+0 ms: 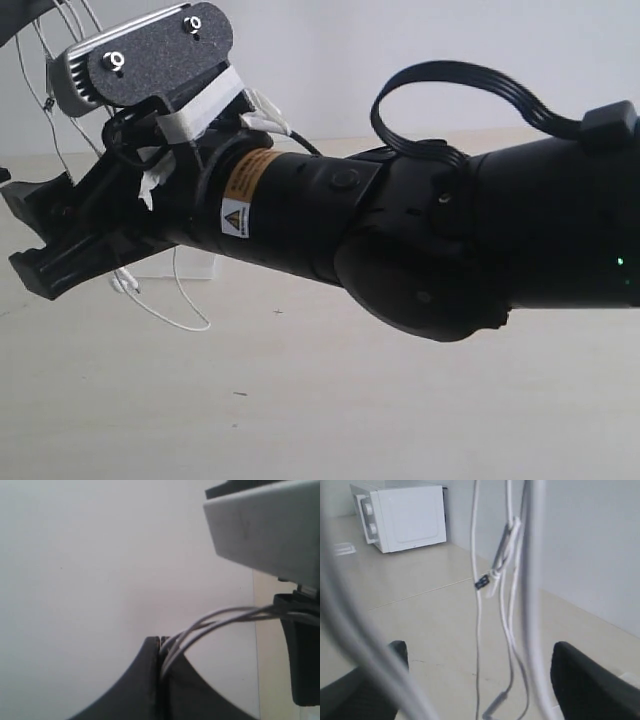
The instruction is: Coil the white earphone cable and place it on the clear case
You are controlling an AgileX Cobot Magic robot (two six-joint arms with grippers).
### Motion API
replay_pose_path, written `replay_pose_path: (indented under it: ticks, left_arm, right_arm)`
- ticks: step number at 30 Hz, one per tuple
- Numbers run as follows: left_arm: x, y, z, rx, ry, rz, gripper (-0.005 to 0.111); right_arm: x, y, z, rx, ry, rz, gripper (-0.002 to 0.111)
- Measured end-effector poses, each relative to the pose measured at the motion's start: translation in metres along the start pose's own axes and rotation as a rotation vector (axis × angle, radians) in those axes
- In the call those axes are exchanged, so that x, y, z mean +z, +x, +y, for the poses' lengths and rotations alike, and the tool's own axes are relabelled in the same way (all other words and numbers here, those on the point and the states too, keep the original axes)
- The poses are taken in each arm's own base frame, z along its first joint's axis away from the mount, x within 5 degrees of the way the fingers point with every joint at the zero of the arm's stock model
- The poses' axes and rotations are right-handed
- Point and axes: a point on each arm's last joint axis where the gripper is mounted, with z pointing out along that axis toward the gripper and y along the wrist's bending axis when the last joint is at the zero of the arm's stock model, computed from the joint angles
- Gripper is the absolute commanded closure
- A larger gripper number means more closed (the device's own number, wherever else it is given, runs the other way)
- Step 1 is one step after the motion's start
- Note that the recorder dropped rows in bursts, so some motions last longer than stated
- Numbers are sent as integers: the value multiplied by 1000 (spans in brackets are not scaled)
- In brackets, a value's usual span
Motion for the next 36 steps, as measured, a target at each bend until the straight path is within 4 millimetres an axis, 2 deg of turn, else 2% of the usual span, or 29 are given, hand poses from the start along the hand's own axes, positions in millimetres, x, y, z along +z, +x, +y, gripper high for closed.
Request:
replay_pose_path:
  ticks: [4,16,19,24,30,36]
  left_arm:
    - [0,0,0,0,0,0,107]
    - [0,0,0,-18,-1,-2,107]
    - [0,0,0,-30,-2,-3,107]
    - [0,0,0,-47,-3,-5,107]
    - [0,0,0,-49,-3,-5,107]
    - [0,0,0,-49,-3,-5,107]
  right_arm:
    - [1,0,-2,7,22,-5,41]
    - [0,-2,-2,12,26,-34,41]
    - [0,-2,-3,12,27,-35,45]
    - [0,-3,-2,10,27,-36,58]
    - [1,-2,-3,10,27,-35,62]
    - [6,7,-3,11,28,-8,64]
